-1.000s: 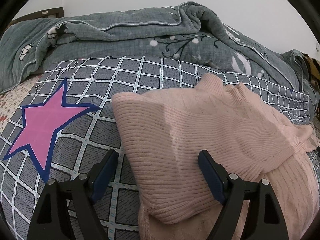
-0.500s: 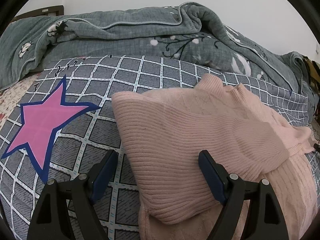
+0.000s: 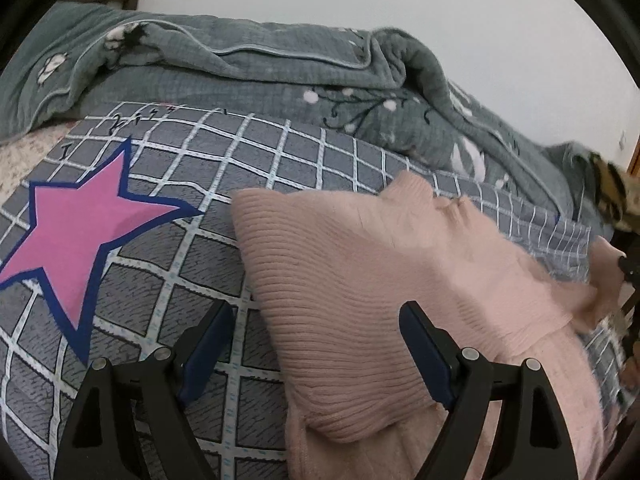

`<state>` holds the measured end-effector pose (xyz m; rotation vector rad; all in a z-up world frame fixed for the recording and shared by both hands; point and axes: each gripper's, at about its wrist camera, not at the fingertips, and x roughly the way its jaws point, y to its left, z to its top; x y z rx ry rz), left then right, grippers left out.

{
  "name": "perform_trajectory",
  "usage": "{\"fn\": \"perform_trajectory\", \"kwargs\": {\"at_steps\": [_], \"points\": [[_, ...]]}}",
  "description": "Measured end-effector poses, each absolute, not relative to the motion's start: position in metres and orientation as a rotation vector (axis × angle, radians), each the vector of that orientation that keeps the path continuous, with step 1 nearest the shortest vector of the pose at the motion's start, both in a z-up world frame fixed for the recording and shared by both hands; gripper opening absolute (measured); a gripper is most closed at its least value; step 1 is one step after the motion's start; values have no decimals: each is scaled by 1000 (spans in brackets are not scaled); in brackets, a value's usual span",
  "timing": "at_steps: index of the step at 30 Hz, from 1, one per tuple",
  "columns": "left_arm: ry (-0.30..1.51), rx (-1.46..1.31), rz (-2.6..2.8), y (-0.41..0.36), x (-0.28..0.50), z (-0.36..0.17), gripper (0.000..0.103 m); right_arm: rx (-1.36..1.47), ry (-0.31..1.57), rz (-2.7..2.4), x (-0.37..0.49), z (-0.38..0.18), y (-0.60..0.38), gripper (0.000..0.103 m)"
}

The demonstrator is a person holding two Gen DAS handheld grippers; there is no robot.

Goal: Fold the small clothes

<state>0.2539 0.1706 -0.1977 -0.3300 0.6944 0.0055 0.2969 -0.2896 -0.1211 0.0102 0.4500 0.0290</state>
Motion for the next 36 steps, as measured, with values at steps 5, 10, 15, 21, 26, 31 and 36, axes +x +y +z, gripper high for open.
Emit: {"fn": "perform_trajectory", "kwargs": {"at_steps": [5, 10, 15, 21, 26, 31, 36], "points": [[672, -391, -19, 180, 250, -199, 85, -93, 465, 278, 288, -113, -160, 9], [662, -405, -22, 182, 249, -199, 85, -206, 634, 421, 289, -155, -65, 27], [656, -417, -31, 185, 249, -199, 85, -207, 638, 397, 274, -165, -85, 42], [656, -404, -30, 184, 248, -197, 85, 13, 586, 318, 259, -157, -192, 64], [649, -341, -1, 175, 246, -185, 85, 176, 679, 263, 270, -180, -248, 64], [614, -211, -39, 136, 243, -142, 85, 54, 688, 217, 268, -183, -258, 64], [692, -114, -152, 66, 274, -130, 85, 39, 717, 248, 270, -187, -260, 64]]}}
